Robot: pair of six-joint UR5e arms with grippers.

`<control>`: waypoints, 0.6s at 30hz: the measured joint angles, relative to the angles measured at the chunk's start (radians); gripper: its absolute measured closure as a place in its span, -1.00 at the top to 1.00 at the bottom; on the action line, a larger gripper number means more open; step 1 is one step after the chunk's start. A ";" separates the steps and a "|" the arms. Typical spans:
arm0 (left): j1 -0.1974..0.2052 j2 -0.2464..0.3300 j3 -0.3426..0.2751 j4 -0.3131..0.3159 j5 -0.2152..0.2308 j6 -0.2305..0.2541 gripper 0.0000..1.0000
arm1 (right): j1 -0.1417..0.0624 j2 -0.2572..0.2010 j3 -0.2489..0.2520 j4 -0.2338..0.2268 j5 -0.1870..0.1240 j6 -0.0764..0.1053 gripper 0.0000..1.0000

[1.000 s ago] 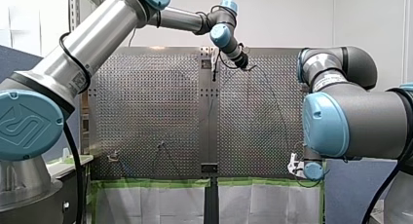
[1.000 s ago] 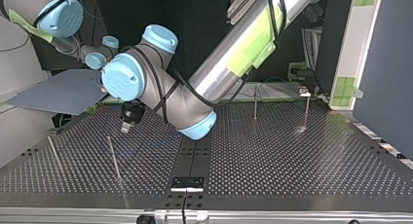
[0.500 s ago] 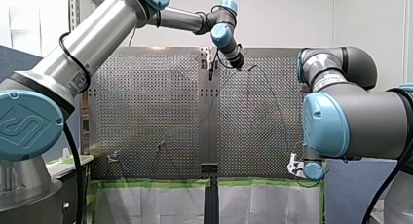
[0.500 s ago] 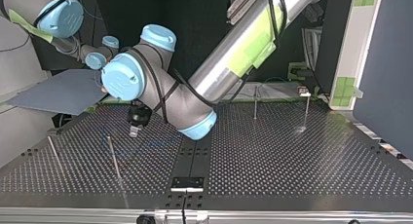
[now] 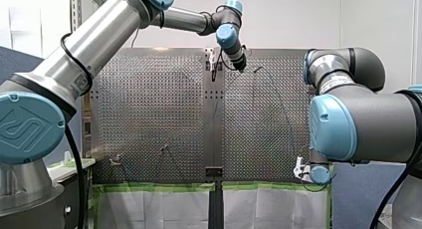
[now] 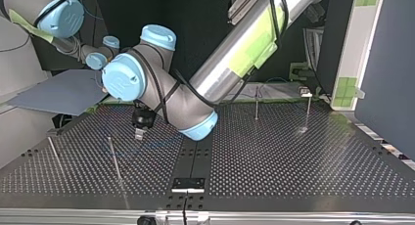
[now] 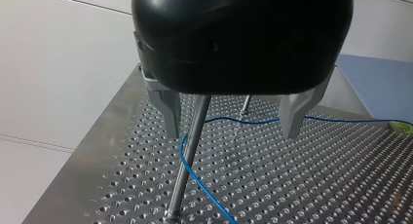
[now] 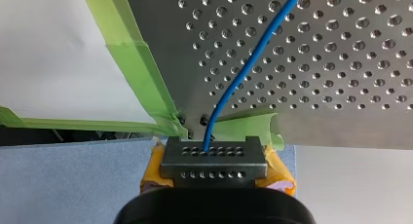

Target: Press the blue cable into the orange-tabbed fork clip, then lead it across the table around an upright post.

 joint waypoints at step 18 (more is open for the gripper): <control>0.000 0.000 0.000 -0.011 0.000 0.000 1.00 | -0.001 0.000 -0.001 0.000 -0.001 0.000 -1.00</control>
